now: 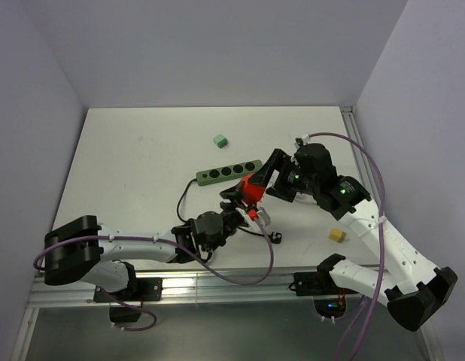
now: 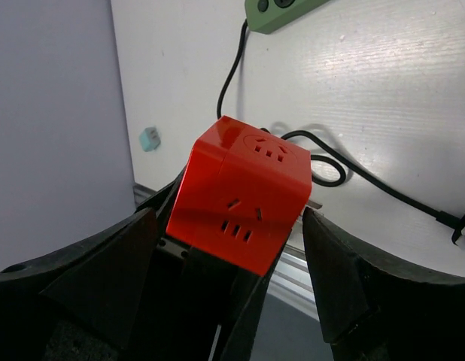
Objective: Insert the plug
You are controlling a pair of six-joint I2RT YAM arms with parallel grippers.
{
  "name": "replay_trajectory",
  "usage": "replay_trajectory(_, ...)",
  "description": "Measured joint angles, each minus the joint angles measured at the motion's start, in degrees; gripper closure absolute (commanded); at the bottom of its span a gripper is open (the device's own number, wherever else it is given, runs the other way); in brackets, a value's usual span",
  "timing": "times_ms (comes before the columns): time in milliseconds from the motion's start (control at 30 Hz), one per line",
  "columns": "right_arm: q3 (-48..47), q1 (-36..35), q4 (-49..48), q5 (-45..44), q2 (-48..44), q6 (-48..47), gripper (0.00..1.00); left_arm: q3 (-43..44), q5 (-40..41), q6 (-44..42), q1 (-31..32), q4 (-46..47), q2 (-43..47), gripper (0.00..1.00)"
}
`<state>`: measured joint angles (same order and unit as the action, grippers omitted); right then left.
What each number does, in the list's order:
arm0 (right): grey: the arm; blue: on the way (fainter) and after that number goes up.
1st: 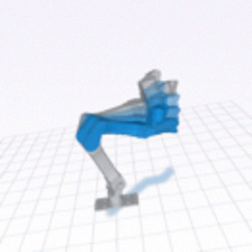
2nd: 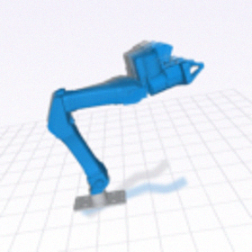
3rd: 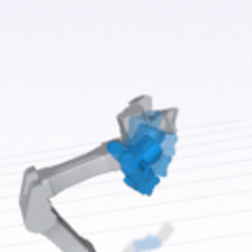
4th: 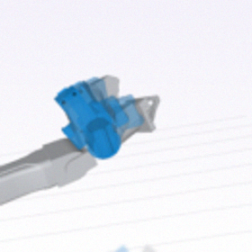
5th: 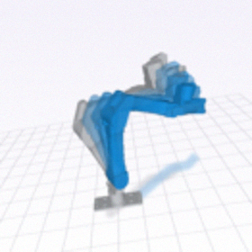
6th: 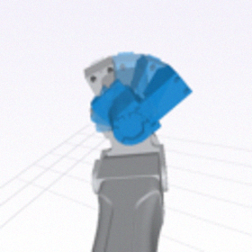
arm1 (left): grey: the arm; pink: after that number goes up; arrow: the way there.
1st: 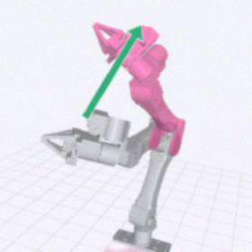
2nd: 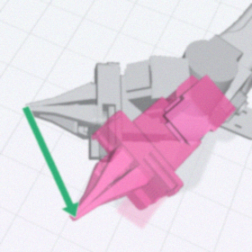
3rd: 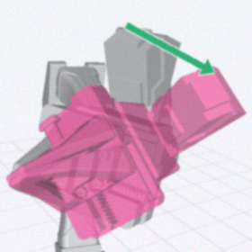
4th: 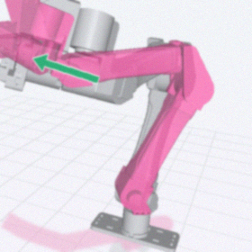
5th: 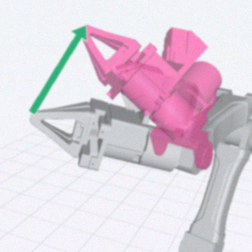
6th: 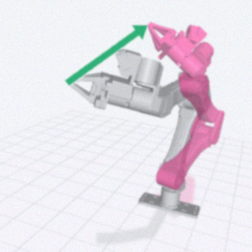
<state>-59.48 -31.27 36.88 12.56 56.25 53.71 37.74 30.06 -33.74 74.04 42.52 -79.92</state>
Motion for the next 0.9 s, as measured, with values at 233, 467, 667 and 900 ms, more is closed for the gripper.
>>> replay_trajectory(233,0.00,-0.11,-0.02,-0.07,0.55,-2.32,0.17,4.81,2.58,-9.14,1.49,-0.96,-3.45,1.00)
replay_trajectory(467,0.31,-0.11,-0.55,0.22,0.70,-1.88,0.27,5.27,6.95,-13.27,3.45,-1.29,-4.37,1.00)
replay_trajectory(667,2.32,-0.09,-1.73,0.70,0.85,-0.42,0.30,5.42,11.19,-16.33,4.52,0.37,-7.21,1.00)
replay_trajectory(900,3.69,-0.09,-4.00,0.87,0.83,-0.15,0.83,5.46,15.19,-19.19,5.35,4.92,-9.73,1.00)
